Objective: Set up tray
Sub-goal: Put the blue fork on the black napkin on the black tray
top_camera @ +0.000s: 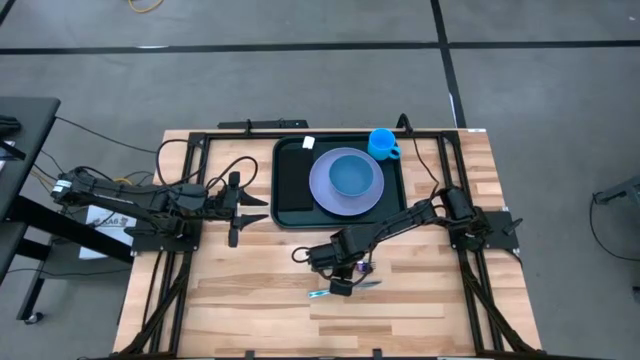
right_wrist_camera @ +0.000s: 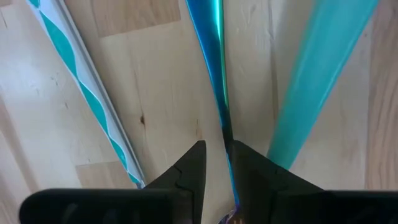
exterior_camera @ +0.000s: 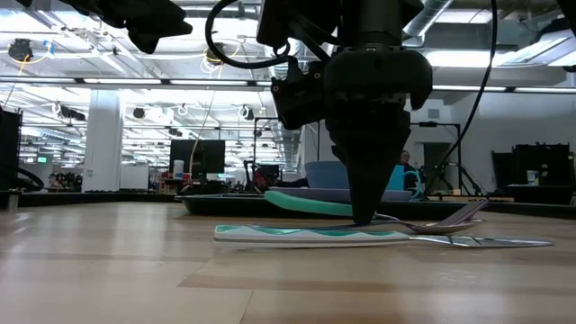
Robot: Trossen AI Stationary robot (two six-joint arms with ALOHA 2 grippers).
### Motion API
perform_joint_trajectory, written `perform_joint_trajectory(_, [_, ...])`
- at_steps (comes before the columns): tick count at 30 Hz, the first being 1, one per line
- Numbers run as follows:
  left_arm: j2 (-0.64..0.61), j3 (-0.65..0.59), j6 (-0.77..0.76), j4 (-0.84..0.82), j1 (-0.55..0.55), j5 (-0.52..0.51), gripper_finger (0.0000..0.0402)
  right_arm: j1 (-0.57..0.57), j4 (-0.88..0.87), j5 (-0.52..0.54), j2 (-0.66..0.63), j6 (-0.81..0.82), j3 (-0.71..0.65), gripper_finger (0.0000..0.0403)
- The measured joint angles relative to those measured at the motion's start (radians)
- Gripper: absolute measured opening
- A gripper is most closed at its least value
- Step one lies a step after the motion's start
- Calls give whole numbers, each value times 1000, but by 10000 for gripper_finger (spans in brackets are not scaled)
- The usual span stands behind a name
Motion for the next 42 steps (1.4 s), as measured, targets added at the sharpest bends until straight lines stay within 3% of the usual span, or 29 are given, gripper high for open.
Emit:
perform_joint_trajectory(12, [0,0,0,0,0,0,135,1,-3,1,3,10,-2,75])
perform_joint_trajectory(26, [0,0,0,0,0,0,135,2,-2,1,3,11,-4,128])
perform_joint_trajectory(42, [0,0,0,0,0,0,135,-7,-55,23,6,-24,50,129])
